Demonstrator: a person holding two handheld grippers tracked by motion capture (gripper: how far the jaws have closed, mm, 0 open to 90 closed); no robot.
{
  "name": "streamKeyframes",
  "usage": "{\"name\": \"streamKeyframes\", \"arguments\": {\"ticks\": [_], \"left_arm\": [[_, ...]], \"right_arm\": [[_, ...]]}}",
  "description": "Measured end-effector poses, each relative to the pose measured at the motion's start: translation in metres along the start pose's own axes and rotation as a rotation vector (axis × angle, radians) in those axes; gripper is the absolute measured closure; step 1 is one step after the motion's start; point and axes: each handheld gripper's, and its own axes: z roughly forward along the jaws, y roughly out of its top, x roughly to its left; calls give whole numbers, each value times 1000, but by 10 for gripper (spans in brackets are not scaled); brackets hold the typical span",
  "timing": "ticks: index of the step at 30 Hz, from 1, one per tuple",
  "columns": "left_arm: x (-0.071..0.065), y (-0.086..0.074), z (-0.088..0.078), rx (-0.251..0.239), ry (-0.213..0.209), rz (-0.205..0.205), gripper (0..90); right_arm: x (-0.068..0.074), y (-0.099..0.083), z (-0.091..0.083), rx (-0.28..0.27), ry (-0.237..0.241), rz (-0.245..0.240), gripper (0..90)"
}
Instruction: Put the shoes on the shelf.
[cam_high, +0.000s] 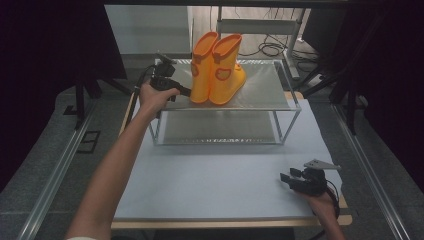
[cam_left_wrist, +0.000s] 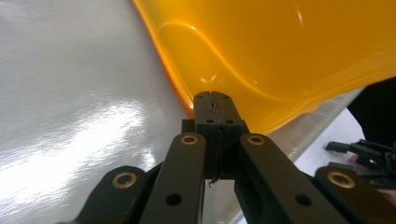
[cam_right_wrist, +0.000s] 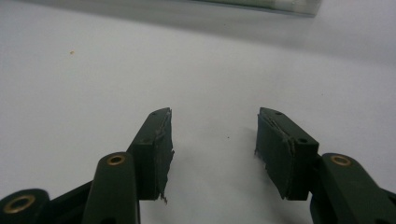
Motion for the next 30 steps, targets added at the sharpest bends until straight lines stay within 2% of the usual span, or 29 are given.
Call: {"name": "streamKeyframes", "arguments": {"ticks": [5, 9, 18, 30], "left_arm": [[-9, 2, 5, 17, -17, 20, 900], [-15, 2, 10, 17, -44, 15, 900], [-30, 6, 19, 28, -77, 40, 900], [-36, 9, 22, 18, -81, 40, 900]], "right_arm": [[0, 0, 0, -3, 2, 4, 452], [0, 0, 0, -3, 3, 3, 452], [0, 0, 0, -3, 3, 3, 452], [0, 0, 0, -1, 2, 2, 452]]}}
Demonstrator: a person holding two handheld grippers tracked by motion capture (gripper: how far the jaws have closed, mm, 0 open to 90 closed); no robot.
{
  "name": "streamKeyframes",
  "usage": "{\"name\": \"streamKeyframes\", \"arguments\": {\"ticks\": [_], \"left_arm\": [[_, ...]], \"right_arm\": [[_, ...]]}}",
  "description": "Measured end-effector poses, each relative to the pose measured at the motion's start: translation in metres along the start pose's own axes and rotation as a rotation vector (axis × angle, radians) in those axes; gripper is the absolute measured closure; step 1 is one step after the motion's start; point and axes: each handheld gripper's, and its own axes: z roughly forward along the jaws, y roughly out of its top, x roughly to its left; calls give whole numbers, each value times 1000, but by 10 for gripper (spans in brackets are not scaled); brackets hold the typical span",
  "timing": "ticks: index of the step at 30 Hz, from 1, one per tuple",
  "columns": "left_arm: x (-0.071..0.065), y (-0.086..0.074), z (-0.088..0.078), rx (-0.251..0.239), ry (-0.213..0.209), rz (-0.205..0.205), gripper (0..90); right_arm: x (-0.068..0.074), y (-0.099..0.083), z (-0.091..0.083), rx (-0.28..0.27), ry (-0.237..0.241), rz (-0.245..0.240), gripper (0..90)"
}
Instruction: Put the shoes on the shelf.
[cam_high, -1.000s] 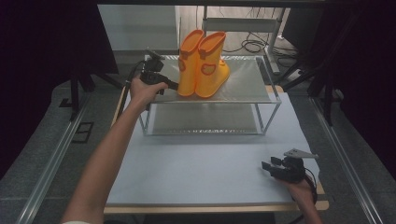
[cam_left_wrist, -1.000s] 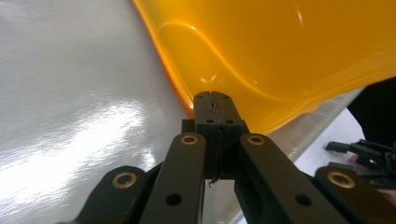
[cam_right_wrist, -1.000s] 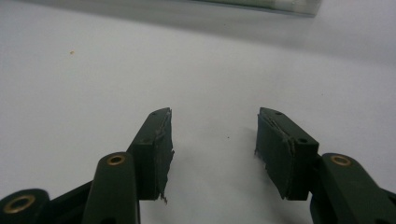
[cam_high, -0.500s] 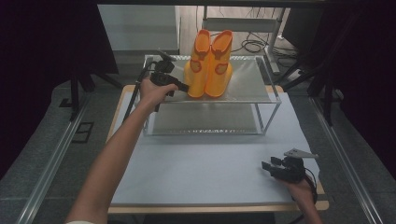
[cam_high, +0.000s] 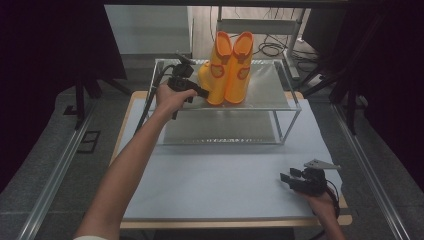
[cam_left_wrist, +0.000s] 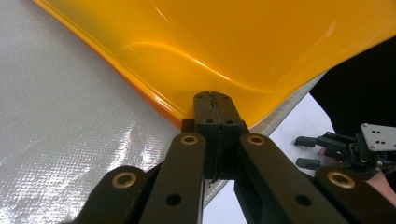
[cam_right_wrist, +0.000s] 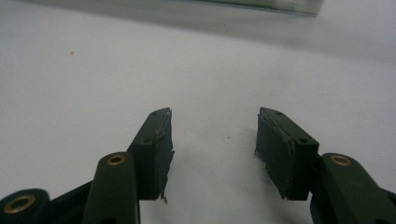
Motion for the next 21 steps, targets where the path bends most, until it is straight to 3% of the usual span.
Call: {"name": "streamKeyframes", "arguments": {"ticks": [21], "left_arm": [[0, 0, -2, -8, -2, 5, 900]], "right_arm": [[0, 0, 0, 0, 1, 0, 451]]}}
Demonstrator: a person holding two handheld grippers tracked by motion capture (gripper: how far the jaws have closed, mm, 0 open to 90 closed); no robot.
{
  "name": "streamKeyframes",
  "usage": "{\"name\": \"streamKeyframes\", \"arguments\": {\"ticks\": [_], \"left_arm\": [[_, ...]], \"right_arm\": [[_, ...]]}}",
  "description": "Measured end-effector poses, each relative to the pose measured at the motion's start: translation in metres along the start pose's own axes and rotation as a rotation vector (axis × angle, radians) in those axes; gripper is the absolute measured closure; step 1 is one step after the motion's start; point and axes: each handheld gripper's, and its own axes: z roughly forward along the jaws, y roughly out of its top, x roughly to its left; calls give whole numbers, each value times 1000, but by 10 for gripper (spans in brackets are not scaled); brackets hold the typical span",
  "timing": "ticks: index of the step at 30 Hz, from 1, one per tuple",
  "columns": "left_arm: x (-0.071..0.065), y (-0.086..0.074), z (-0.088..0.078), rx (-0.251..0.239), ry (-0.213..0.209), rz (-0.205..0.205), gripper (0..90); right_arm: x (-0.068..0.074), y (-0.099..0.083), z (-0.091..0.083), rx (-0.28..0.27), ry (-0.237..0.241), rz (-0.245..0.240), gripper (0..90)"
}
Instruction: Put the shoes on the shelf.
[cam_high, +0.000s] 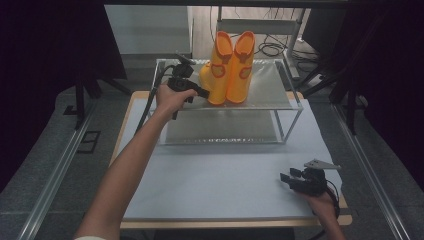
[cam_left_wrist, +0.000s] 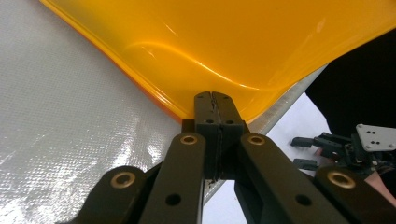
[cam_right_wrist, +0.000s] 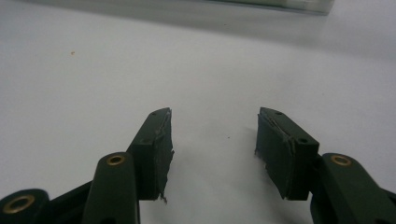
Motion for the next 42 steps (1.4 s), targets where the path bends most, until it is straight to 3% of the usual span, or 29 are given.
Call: {"name": "streamKeyframes", "arguments": {"ticks": [4, 9, 12, 17, 34, 42], "left_arm": [[-2, 0, -9, -39, 7, 5, 848], [-5, -4, -23, -85, 60, 54, 698], [-6, -10, -33, -114, 62, 62, 573], [-7, -25, -47, -144, 42, 77, 489], [-16, -89, -60, -194, -24, 154, 446], [-13, -120, -64, -211, -60, 158, 445]], "right_arm": [[0, 0, 0, 0, 4, 5, 450], [0, 0, 0, -1, 3, 1, 451], [0, 0, -1, -2, 3, 2, 451], [0, 0, -1, -1, 1, 3, 451], [0, 0, -1, -2, -4, 4, 451], [0, 0, -1, -2, -5, 8, 451]]}}
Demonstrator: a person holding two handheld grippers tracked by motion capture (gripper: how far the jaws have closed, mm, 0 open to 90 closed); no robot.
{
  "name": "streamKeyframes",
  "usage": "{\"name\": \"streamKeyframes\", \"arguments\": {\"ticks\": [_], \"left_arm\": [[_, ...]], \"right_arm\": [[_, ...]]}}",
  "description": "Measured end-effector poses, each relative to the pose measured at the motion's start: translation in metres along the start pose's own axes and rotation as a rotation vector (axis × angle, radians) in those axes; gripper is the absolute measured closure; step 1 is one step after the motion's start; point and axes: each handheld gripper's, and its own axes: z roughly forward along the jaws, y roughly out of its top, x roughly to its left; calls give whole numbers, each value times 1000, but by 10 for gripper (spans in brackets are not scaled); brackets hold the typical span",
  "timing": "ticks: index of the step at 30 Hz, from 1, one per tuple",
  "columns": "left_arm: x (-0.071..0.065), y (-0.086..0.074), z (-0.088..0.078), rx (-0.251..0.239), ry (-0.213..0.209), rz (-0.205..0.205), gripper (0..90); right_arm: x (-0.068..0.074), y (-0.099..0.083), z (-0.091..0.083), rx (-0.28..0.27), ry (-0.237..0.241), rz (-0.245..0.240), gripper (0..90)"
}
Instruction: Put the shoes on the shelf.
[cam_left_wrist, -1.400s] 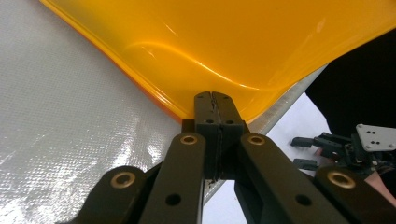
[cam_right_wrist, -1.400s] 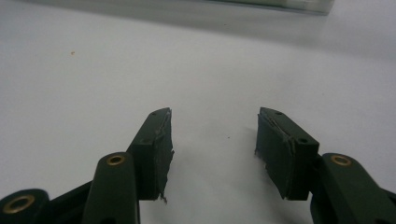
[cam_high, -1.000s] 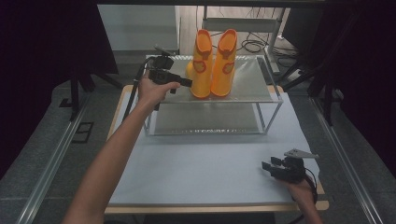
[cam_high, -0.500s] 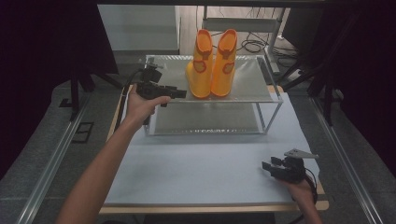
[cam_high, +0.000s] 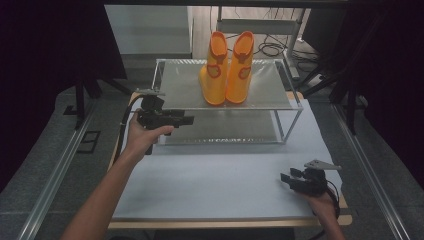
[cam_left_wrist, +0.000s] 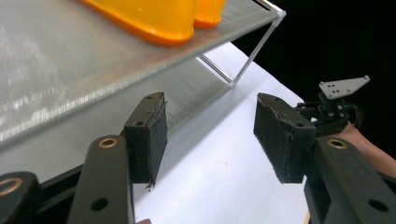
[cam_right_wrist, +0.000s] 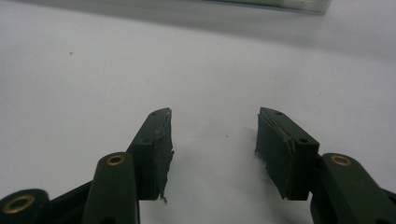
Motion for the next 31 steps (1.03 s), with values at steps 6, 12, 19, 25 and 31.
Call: {"name": "streamKeyframes", "arguments": {"ticks": [6, 12, 19, 25, 31], "left_arm": [[5, -29, -6, 1, -2, -13, 437], [13, -58, -7, 16, 9, -39, 436], [20, -78, -3, 34, 2, -61, 436], [20, -81, -1, 39, 4, -56, 436], [18, -85, 1, 41, 8, -54, 426]], "right_arm": [[0, 0, 0, 1, -2, -5, 451], [0, 0, 0, 1, -3, -3, 451], [1, 0, 0, 0, -6, -3, 452], [1, 0, 0, 1, -7, -3, 451], [1, 0, 0, 1, -8, -6, 450]]}}
